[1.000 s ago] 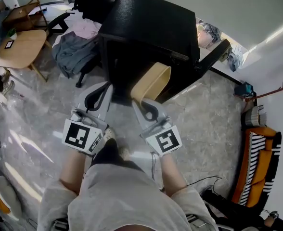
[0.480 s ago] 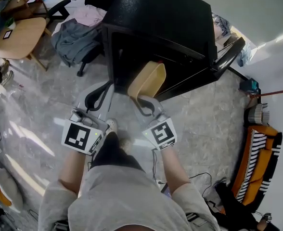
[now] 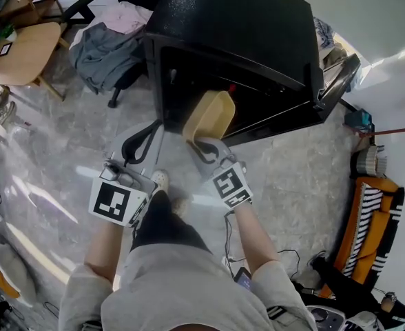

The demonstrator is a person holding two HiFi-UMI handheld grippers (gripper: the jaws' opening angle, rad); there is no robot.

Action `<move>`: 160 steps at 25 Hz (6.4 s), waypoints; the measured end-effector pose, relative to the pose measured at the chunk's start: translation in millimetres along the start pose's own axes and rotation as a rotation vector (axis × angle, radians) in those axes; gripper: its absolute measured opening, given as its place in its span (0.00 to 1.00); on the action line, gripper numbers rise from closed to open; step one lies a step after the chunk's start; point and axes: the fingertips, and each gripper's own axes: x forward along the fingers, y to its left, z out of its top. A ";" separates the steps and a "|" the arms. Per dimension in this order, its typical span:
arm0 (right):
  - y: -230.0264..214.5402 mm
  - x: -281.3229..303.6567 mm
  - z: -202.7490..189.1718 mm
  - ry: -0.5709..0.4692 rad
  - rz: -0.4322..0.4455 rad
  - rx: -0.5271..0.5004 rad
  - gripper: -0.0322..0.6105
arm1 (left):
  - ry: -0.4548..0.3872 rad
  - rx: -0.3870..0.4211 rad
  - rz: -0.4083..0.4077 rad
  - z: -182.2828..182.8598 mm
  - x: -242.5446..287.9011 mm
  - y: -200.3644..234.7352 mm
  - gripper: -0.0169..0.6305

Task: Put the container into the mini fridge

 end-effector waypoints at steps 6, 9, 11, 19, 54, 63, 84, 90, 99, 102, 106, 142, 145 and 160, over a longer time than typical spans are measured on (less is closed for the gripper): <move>-14.6 25.3 -29.2 0.101 0.022 -0.047 0.05 | 0.011 -0.027 -0.002 -16.3 5.0 8.0 0.03; -19.9 36.6 -45.5 0.158 0.039 -0.077 0.05 | 0.019 -0.032 -0.004 -25.5 6.6 12.2 0.03; -23.5 43.6 -58.0 0.196 0.051 -0.095 0.05 | 0.026 -0.035 -0.004 -32.4 8.2 14.8 0.03; -42.0 71.1 -101.9 0.339 0.090 -0.166 0.06 | 0.037 -0.062 -0.003 -52.3 17.2 27.3 0.03; -146.5 125.2 -143.5 0.599 0.093 -0.487 0.12 | 0.080 -0.092 0.046 -82.1 43.9 71.5 0.03; -177.1 130.1 -138.3 0.605 0.013 -0.527 0.15 | 0.092 -0.106 0.062 -85.7 46.3 76.6 0.03; -213.9 148.3 -143.0 0.627 -0.121 -0.506 0.15 | 0.059 -0.092 0.089 -82.9 40.2 94.8 0.03; -212.0 148.4 -138.0 0.591 -0.147 -0.468 0.21 | 0.058 -0.088 0.090 -83.1 35.9 95.6 0.03; -207.7 127.1 -98.5 0.318 -0.315 -0.196 0.09 | 0.079 -0.083 0.081 -83.1 35.4 88.4 0.03; -204.5 118.4 -91.3 0.248 -0.327 -0.113 0.05 | 0.048 -0.078 0.067 -76.5 38.8 83.2 0.03; -194.2 108.8 -88.9 0.197 -0.308 -0.045 0.05 | 0.060 -0.075 0.052 -75.7 41.6 75.1 0.03; -92.6 -60.9 8.9 -0.197 -0.439 0.184 0.05 | 0.115 0.006 -0.082 -42.6 41.2 -14.2 0.03; -84.4 -76.6 20.2 -0.223 -0.446 0.200 0.05 | 0.105 0.016 -0.085 -31.9 37.8 -21.7 0.03; -46.1 -121.2 55.0 -0.294 -0.441 0.222 0.05 | 0.069 0.041 -0.069 2.9 10.0 -47.0 0.03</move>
